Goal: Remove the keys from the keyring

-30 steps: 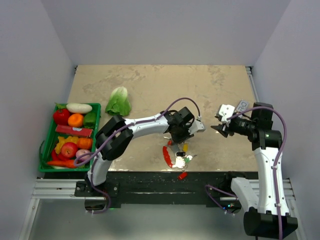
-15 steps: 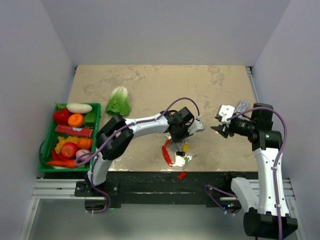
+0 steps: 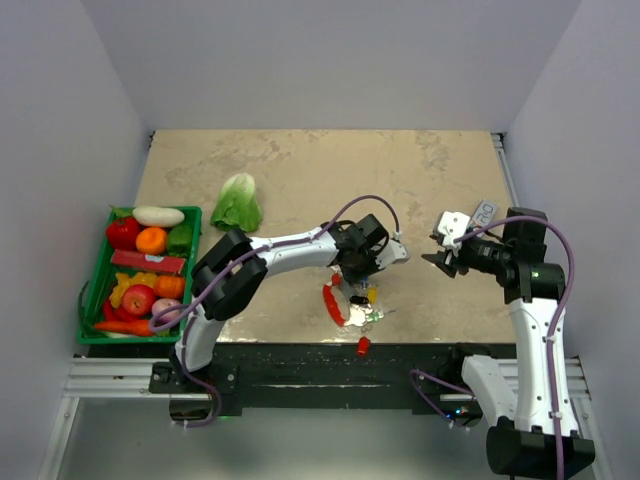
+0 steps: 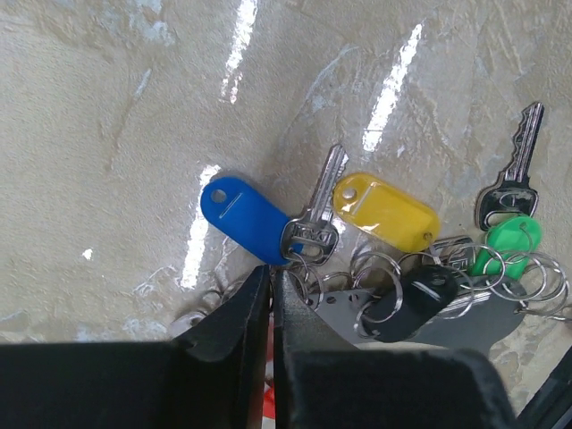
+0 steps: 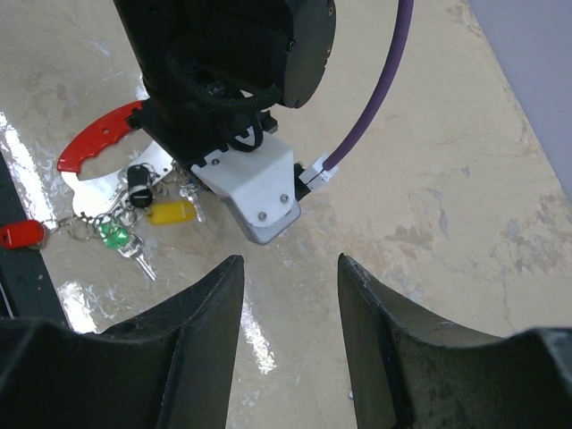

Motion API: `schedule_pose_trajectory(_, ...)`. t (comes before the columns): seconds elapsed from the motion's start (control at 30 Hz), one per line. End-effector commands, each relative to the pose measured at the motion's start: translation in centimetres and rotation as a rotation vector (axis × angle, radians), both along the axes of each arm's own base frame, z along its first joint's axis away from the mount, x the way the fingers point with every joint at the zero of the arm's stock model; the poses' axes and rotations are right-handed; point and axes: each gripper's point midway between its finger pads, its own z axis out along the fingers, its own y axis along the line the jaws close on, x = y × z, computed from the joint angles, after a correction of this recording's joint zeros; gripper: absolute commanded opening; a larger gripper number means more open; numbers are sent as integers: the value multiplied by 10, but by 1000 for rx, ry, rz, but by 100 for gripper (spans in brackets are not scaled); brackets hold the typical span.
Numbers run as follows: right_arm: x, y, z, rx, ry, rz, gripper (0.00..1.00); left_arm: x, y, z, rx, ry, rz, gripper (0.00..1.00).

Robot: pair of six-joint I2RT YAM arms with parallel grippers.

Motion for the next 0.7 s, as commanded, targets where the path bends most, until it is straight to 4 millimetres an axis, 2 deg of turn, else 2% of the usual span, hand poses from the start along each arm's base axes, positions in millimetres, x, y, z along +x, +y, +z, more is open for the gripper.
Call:
schedule_pose_trajectory(0.0, -3, 2, 3, 9, -12, 10, 49, 8, -5, 15, -31, -52, 6, 6)
schedule_pose_trajectory(0.2, -3, 3, 4, 12, -14, 18, 49, 14, -8, 32, -61, -90, 15, 0)
schedule_pose_trajectory(0.67, -15, 12, 2, 31, -16, 90, 49, 20, -11, 75, -150, -175, 11, 0)
